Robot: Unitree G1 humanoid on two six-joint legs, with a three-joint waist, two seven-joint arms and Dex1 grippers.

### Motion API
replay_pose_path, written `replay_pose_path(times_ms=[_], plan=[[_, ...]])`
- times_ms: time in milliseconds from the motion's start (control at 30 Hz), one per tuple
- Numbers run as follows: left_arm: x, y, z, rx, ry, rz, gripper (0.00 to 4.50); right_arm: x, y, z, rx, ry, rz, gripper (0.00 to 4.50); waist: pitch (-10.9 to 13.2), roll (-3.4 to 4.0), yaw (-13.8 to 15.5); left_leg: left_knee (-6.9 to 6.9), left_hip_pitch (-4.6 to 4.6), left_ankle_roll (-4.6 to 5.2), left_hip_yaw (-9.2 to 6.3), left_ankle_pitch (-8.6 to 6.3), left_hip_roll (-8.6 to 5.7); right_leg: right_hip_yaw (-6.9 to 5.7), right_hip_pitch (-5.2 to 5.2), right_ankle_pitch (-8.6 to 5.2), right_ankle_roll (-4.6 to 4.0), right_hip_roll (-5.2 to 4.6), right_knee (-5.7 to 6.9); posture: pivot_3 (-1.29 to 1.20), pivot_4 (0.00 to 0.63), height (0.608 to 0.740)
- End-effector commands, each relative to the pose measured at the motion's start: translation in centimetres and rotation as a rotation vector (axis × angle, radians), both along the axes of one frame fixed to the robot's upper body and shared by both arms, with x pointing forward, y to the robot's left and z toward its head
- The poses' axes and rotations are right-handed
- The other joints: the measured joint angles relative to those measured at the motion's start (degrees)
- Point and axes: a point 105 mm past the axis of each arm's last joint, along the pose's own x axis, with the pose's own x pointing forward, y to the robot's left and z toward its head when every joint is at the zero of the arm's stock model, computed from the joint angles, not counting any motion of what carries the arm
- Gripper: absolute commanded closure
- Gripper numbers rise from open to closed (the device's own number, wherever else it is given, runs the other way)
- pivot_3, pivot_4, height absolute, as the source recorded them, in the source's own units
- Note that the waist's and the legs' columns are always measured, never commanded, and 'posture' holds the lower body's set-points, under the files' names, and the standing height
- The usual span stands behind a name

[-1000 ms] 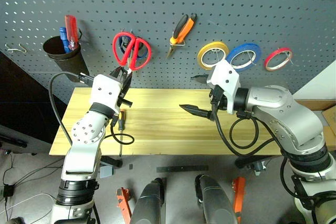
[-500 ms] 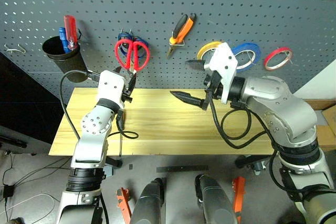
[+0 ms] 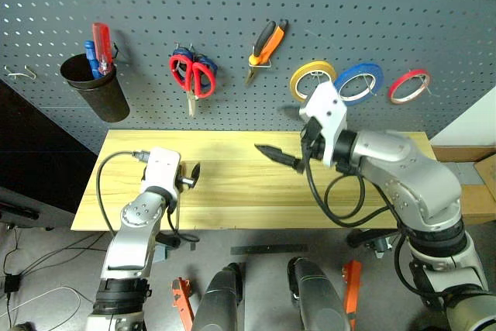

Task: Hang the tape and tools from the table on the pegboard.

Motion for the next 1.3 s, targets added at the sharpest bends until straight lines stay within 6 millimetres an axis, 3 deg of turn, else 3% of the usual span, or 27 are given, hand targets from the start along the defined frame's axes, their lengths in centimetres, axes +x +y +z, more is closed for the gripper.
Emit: replay_pose_path(times_ms=[33, 167, 300, 500, 700, 800, 1067, 1133, 1167, 1300], plan=[[-0.5, 2.2, -1.3, -0.074, 0.129, 0.116, 0.01, -1.5, 1.4, -0.1, 0.013, 0.054, 0.02, 0.0, 0.0, 0.0, 0.0, 0.07, 0.01, 0.0, -0.01, 0.0, 0.01, 0.0, 0.03, 0.0, 0.01, 0.02, 0.01, -0.16, 0.262, 0.74], [-0.1, 3.3, -3.4, -0.19, 0.27, 0.195, 0.01, -1.7, 2.4, -0.6, 0.001, 0.105, 0.017, 0.0, 0.0, 0.0, 0.0, 0.2, 0.03, 0.02, -0.06, 0.01, 0.01, -0.06, 0.15, -0.05, 0.16, 0.07, 0.0, -0.16, 0.266, 0.74], [1.1, 3.1, -4.5, -0.278, 0.364, 0.204, 0.01, -1.6, 3.3, -0.4, -0.009, 0.114, 0.03, 0.0, 0.0, -0.01, 0.2, 0.2, 0.03, 0.01, -0.05, 0.02, -0.02, -0.04, 0.14, 0.04, 0.06, 0.06, 0.0, -0.16, 0.264, 0.74], [3.0, 2.4, -4.4, -0.249, 0.396, 0.15, 0.01, -1.5, 4.4, 0.1, -0.032, 0.089, 0.08, 0.0, 0.0, -0.01, 0.1, 0.14, 0.03, 0.01, -0.01, 0.01, -0.03, -0.02, 0.1, 0.06, 0.07, 0.03, -0.02, -0.17, 0.265, 0.74], [3.4, 1.9, -4.7, -0.242, 0.405, 0.136, 0.01, -1.3, 4.5, 0.4, -0.039, 0.084, 0.095, 0.0, 0.0, -0.01, 0.1, 0.09, 0.03, 0.0, 0.02, 0.0, -0.03, 0.02, 0.04, 0.07, 0.07, 0.0, -0.02, -0.17, 0.265, 0.74], [3.3, 1.8, -4.9, -0.247, 0.407, 0.134, 0.57, -1.1, 4.4, 0.6, -0.041, 0.085, 0.095, 0.0, 0.0, -0.01, 0.1, 0.09, 0.03, 0.0, 0.02, 0.0, -0.02, 0.01, 0.05, 0.07, 0.06, -0.01, -0.01, -0.17, 0.264, 0.74], [2.7, 1.4, -5.2, -0.26, 0.416, 0.119, 3.37, -0.6, 4.3, 1.1, -0.06, 0.086, 0.115, 0.0, 0.0, -0.01, 0.0, 0.1, 0.03, 0.0, 0.03, 0.0, -0.02, 0.01, 0.05, 0.07, 0.06, -0.01, -0.02, -0.17, 0.251, 0.74], [3.1, 1.2, -4.3, -0.337, 0.355, 0.118, 4.0, -0.5, 4.4, 1.5, -0.048, 0.079, 0.118, 0.0, 0.0, -0.01, -0.1, 0.1, 0.03, -0.01, 0.03, 0.0, -0.02, 0.02, 0.04, 0.08, 0.05, -0.01, -0.01, -0.18, 0.253, 0.74], [3.4, 1.2, -3.3, -0.385, 0.296, 0.116, 4.0, -0.5, 4.5, 1.9, -0.037, 0.077, 0.124, 0.0, 0.0, -0.01, -0.1, 0.1, 0.03, -0.01, 0.03, 0.0, -0.02, 0.02, 0.03, 0.08, 0.05, -0.01, 0.0, -0.18, 0.253, 0.74], [2.6, 2.8, 1.8, -0.301, 0.009, 0.08, 4.0, -1.5, 5.0, 3.5, 0.006, 0.016, 0.186, 0.0, 0.0, -0.05, -0.2, 0.04, 0.0, -0.03, 0.04, -0.02, 0.0, 0.04, -0.03, 0.1, 0.02, -0.1, -0.06, -0.18, 0.26, 0.74]])
